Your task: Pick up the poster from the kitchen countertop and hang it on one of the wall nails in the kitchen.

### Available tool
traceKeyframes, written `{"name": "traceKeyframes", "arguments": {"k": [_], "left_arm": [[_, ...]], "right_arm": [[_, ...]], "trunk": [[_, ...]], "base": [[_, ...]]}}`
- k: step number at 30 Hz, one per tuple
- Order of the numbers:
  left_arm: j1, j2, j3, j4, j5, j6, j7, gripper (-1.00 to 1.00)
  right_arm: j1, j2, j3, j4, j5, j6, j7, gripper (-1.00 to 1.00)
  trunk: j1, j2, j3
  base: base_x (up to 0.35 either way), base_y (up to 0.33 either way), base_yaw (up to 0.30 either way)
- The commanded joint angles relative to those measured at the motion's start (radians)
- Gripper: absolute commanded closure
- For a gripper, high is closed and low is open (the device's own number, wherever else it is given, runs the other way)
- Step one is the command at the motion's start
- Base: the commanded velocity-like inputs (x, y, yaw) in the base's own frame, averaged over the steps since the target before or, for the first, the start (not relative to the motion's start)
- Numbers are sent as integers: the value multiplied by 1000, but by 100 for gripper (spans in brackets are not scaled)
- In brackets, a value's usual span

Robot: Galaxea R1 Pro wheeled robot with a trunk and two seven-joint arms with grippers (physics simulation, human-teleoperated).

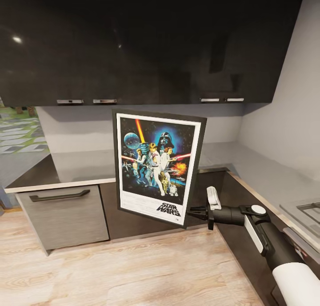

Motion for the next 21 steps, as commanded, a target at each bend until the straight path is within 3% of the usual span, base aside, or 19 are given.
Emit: {"name": "traceKeyframes", "arguments": {"k": [1,13,21], "left_arm": [[0,-1,4,-1,0,-1,-7,-100],[0,-1,4,-1,0,0,-7,-100],[0,-1,4,-1,0,0,-7,-100]], "right_arm": [[-1,-1,3,0,-8,14,3,100],[-1,-1,3,1,-8,14,3,100],[-1,-1,3,0,-8,14,3,100]], "trunk": [[-3,5,1],[-49,89,39],[-49,89,39]], "base": [[0,0,0],[0,0,0],[0,0,0]]}}
